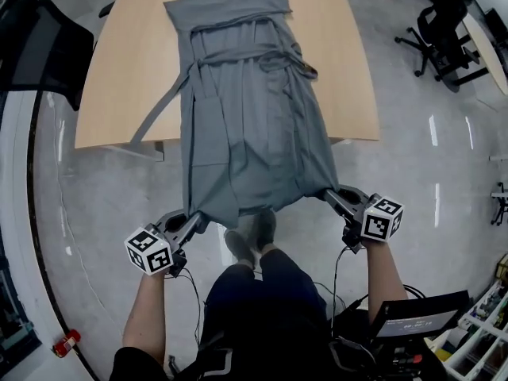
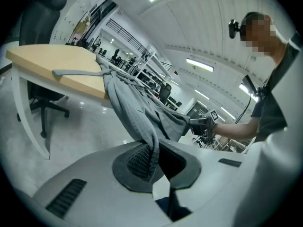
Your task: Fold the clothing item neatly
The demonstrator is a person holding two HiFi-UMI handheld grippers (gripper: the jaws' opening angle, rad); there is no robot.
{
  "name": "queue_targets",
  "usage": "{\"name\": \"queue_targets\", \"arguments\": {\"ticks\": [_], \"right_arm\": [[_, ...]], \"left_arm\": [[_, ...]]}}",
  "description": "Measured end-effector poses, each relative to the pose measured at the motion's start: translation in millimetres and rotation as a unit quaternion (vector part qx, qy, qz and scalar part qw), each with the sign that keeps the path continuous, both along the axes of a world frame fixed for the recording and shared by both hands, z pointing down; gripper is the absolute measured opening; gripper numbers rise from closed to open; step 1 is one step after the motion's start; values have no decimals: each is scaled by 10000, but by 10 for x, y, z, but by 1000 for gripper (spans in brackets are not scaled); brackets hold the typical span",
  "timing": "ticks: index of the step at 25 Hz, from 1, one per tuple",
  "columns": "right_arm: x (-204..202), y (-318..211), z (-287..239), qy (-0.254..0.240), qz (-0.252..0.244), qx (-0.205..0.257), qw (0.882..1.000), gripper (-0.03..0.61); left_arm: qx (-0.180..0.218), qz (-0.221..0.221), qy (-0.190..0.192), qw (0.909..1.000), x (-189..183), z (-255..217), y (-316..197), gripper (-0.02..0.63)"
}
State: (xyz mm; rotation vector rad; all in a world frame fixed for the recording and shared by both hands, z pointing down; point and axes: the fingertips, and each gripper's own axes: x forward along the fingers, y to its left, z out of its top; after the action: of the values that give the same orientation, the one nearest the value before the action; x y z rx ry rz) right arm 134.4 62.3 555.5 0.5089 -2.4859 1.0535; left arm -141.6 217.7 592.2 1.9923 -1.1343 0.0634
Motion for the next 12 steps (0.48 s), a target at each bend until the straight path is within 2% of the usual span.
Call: {"name": "queue_targets", "arguments": {"ticks": [6,9,12], "right_arm": [[6,20,-262,130,24,116,9998,21],[10,65,-403,80,-54,222,9997,21],[32,47,-706,-26,-32,245,9997,20]], "left_arm": [[218,189,58,9996,-146,-417,-54,14],[234,105,25,9997,-178,-618,-59,14],[137,-95,186,9997,-161,-931,-121,14]]}}
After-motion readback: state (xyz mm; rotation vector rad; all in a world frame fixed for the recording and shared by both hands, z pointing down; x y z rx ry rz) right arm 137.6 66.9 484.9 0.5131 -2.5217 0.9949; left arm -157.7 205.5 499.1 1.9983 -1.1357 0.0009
